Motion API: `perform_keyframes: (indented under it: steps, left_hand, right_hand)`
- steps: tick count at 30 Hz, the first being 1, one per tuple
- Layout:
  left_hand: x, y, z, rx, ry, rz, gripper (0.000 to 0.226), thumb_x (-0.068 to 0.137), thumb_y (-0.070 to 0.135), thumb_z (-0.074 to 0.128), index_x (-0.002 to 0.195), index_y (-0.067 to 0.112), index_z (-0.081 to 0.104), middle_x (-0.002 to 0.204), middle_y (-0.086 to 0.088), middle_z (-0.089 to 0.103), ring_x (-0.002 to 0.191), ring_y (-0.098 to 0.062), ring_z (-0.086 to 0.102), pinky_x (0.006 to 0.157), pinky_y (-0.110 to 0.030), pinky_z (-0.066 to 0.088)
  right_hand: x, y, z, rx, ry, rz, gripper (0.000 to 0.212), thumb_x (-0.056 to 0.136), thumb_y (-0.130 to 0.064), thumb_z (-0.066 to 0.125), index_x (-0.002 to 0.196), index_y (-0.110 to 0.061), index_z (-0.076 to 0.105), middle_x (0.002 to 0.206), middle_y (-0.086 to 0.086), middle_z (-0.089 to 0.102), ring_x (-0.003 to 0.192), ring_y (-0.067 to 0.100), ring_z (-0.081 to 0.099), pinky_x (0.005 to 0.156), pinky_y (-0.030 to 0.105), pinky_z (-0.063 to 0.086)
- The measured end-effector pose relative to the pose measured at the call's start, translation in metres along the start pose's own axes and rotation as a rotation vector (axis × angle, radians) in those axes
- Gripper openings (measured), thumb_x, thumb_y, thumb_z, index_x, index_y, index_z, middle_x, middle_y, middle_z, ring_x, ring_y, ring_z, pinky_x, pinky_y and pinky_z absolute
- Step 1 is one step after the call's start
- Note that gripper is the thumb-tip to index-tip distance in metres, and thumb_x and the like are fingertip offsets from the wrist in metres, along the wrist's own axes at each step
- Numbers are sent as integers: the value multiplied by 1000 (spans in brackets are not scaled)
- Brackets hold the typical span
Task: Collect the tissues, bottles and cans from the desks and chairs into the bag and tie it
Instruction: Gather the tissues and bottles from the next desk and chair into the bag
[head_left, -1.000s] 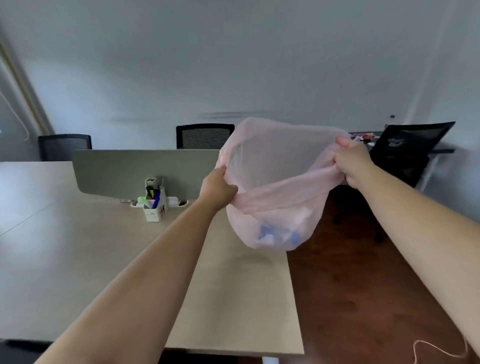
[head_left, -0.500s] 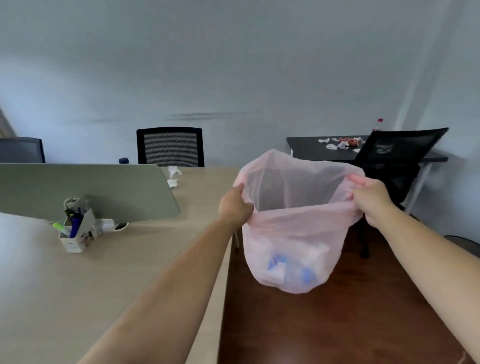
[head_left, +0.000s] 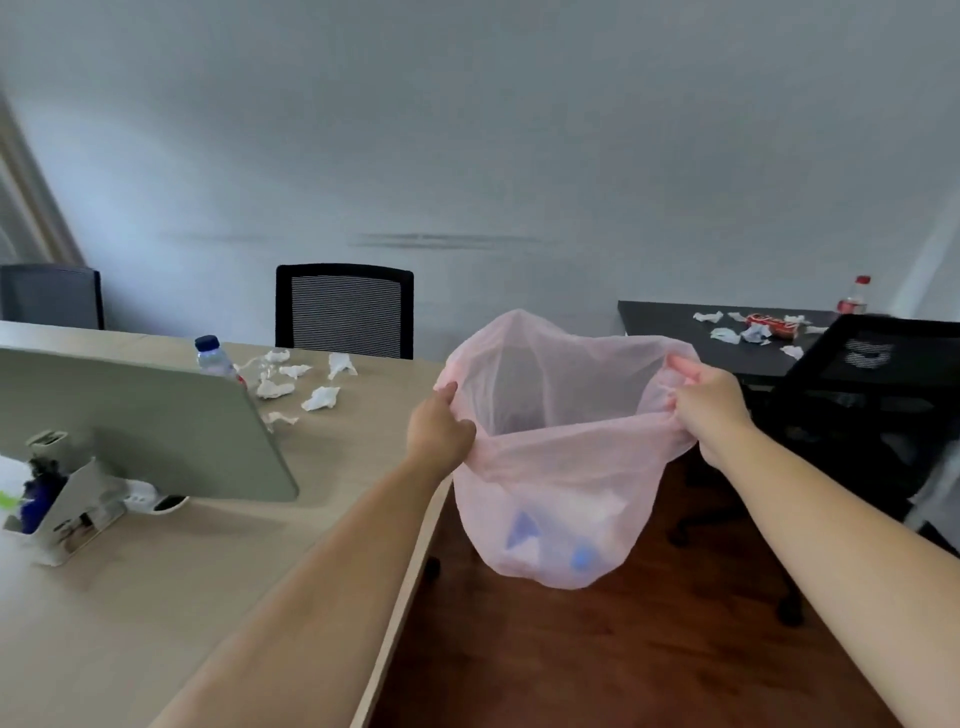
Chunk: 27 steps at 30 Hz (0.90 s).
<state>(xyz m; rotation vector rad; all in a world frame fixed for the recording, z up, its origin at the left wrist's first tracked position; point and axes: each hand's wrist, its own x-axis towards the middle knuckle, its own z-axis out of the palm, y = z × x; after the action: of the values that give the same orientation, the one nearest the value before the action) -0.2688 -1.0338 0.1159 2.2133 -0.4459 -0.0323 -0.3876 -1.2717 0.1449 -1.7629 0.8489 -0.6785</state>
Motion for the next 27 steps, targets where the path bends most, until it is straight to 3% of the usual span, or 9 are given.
perform_keyframes:
  steps: [2, 4, 7, 9, 13, 15, 24, 27]
  left_hand:
    - [48, -2, 8, -5, 28, -20, 63, 85, 2, 45, 146, 14, 35, 145, -8, 45, 129, -25, 46, 103, -32, 41]
    - [77, -3, 6, -15, 39, -41, 62, 84, 2, 45, 145, 15, 36, 143, -9, 47, 125, -26, 50, 101, -33, 44]
    - [143, -6, 7, 3, 64, -65, 62, 85, 3, 45, 145, 15, 36, 143, -9, 47, 123, -26, 51, 98, -32, 45]
    - [181, -7, 3, -8, 86, -95, 63, 85, 3, 45, 146, 15, 35, 145, -8, 45, 126, -26, 48, 100, -32, 42]
    - [245, -17, -5, 4, 133, -110, 65, 84, 3, 46, 147, 14, 32, 150, -6, 39, 135, -24, 40, 109, -34, 36]
    - [275, -23, -9, 37, 168, -126, 66, 85, 5, 48, 148, 14, 31, 150, -6, 38, 136, -25, 38, 110, -35, 34]
    - [388, -75, -28, 118, 327, -312, 69, 86, 7, 52, 149, 12, 26, 149, -12, 38, 135, -29, 38, 112, -39, 33]
    - [410, -87, -30, 149, 417, -383, 70, 84, 6, 52, 149, 14, 27, 150, -11, 37, 135, -29, 39, 112, -41, 34]
  right_hand:
    - [51, -4, 25, 3, -47, 1, 58, 90, 6, 33, 138, -21, 50, 131, 7, 57, 90, 18, 56, 66, 22, 42]
    - [79, -10, 42, -2, -85, -4, 56, 90, 5, 35, 137, -21, 52, 115, 6, 58, 79, 15, 52, 59, 24, 38]
    - [137, -28, 79, 11, -103, -2, 52, 91, 3, 39, 134, -23, 55, 126, 4, 58, 94, 19, 52, 75, 28, 42]
    - [168, -42, 105, 20, -131, -17, 51, 92, 1, 39, 134, -24, 54, 122, 5, 60, 85, 17, 53, 75, 27, 42]
    - [227, -62, 152, 62, -188, -67, 50, 92, -2, 38, 135, -23, 52, 83, -1, 59, 63, 10, 49, 55, 21, 38]
    - [257, -70, 180, 78, -218, -101, 48, 93, -4, 38, 136, -22, 52, 73, -3, 56, 58, 11, 48, 53, 22, 38]
    - [376, -91, 339, 94, -490, -209, 49, 95, -5, 34, 141, -20, 45, 105, 3, 58, 62, 10, 50, 57, 20, 41]
    - [407, -95, 383, -1, -629, -235, 50, 93, -6, 36, 140, -22, 46, 127, 5, 59, 87, 18, 56, 77, 27, 47]
